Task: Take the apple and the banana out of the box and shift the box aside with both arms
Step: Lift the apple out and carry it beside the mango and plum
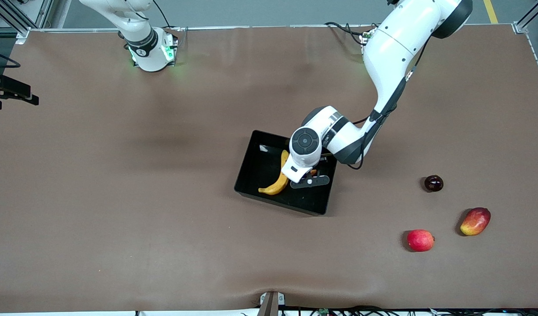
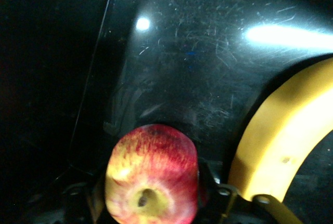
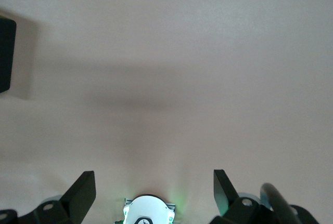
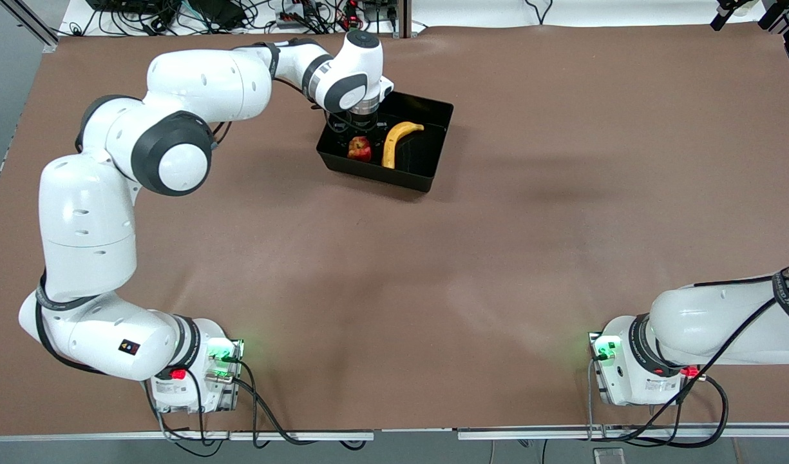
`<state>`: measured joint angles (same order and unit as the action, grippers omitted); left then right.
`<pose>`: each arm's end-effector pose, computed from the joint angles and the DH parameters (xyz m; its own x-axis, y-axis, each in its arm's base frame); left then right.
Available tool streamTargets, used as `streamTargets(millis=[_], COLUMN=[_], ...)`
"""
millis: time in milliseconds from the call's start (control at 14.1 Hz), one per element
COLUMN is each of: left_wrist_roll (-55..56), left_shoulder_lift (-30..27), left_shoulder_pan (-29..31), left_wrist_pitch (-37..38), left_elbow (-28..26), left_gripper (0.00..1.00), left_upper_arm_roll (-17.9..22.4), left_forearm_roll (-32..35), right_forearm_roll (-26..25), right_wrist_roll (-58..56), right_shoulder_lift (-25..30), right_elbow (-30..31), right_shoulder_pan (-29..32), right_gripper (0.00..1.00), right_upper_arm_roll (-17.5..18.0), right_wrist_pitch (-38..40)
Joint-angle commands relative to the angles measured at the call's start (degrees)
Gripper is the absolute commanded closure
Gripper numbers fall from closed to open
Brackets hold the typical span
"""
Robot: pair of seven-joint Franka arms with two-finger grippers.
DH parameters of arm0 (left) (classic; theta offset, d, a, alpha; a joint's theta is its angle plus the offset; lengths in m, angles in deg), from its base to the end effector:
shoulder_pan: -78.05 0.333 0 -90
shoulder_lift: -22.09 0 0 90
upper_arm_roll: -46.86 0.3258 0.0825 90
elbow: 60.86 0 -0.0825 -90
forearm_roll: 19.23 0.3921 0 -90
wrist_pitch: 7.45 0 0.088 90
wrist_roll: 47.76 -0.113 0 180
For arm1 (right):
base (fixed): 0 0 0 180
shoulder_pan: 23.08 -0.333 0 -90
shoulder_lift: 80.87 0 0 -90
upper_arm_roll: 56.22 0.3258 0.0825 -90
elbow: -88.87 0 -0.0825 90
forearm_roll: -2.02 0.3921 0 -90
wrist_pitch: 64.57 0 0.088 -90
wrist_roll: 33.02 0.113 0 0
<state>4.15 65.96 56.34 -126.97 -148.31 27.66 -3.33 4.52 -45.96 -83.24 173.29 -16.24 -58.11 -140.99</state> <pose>0.5615 -0.4224 0.2066 0.9883 0.1095 -0.1067 0.0973 -0.9888 -0.1136 0.5435 -0.0773 0.6326 0.9825 0.0854 -0.1658 0.0726 -0.9940 -0.0814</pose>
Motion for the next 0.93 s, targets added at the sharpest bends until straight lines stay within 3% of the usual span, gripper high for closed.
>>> streamTargets(millis=[0,356,569,854], left_wrist_roll=[1.96,0.31,-8.02,-21.63], left_shoulder_lift=[-4.04,-13.79,-18.19,-18.74], left_shoulder_pan=[-0.09,4.47,9.99,19.93], left_wrist_pitch=[0.52,4.37,6.93,7.64], left_elbow=[-0.62,2.19,3.25,3.25], left_gripper=[1.00,1.00,1.00,1.00], left_upper_arm_roll=[-0.14,-0.31,-0.40,-0.40], left_forearm_roll=[1.24,1.32,0.62,0.71], right_forearm_roll=[0.58,0.66,0.66,0.66], right_wrist_roll=[0.01,0.01,0.01,0.01], right_shoulder_lift=[-0.18,-0.18,-0.18,-0.18], right_elbow=[-0.49,-0.49,-0.49,-0.58], right_shoulder_pan=[1.25,1.16,1.25,1.25], right_gripper=[0.00,0.00,0.00,0.00], right_upper_arm_roll=[0.83,0.83,0.83,0.83], right_wrist_pitch=[0.82,0.74,0.65,0.56])
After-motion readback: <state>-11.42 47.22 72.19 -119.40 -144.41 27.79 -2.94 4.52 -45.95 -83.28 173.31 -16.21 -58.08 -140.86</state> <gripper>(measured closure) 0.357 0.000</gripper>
